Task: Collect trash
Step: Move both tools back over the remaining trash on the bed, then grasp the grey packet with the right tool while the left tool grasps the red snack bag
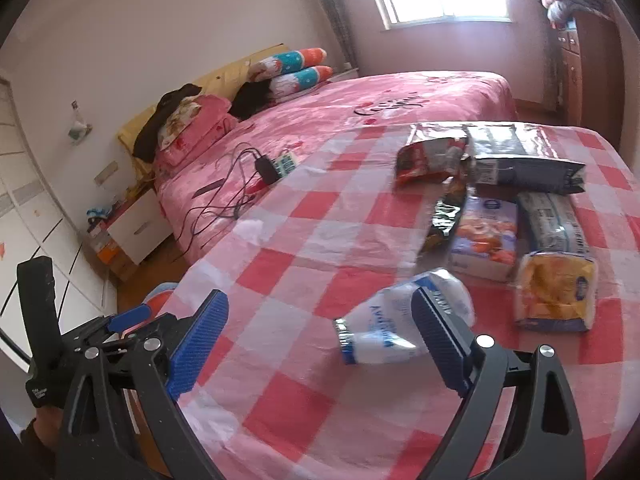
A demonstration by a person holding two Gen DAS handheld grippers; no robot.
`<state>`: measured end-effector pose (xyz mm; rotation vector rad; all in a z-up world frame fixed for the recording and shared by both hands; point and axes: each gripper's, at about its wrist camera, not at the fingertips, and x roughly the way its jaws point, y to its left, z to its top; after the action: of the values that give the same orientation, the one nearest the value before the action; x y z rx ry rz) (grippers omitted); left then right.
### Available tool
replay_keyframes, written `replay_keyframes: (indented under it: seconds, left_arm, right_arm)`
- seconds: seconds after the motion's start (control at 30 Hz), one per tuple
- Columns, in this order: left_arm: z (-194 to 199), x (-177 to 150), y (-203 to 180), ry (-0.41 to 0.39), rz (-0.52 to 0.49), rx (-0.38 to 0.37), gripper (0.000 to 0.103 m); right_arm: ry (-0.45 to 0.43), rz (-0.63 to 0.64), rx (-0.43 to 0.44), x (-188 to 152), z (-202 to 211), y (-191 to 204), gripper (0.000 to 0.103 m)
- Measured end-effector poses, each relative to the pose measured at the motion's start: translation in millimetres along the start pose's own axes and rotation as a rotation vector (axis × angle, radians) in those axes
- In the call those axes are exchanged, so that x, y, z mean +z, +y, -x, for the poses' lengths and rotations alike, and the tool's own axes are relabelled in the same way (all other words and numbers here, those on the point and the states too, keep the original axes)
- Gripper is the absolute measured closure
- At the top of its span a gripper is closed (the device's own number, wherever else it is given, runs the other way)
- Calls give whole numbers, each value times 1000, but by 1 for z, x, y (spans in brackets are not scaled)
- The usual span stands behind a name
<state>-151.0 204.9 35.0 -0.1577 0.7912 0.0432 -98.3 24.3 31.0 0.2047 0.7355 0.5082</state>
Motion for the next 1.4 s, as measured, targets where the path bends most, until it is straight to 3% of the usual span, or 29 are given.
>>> replay_keyframes:
  seconds: [0.27,0.57,0.67,0.87,1.13,1.23,1.33,1.4]
  left_arm:
    - [-16,33,-39,-33,-91,-32,28]
    - [-67,96,-104,-112,-371,-80,28]
    - [-92,120,-120,-92,-393,-112,28]
    - [-148,162,-143,-19,-273,-190,28]
    - [-191,189,-183,-85,-468,-253,28]
    - [-210,204,-188,-26,-466,-339,28]
    - [-232,211,-188,21,-440,-360,29]
    - [-244,211,-188,55,-425,-374,36]
  right_arm:
    - [10,-75,-54,18,14,-46,11]
    - [36,-160,-121,62,29,-133,11]
    - [40,-181,-148,82,27,-162,11]
    - [76,-214,-128,131,-5,-201,11]
    - [222,-152,-149,182,-93,-218,11]
    - [287,-125,-190,190,-122,-223,11]
    - [341,-113,-190,193,-144,-225,11]
    - [370,-91,-187,191,-154,-223,18]
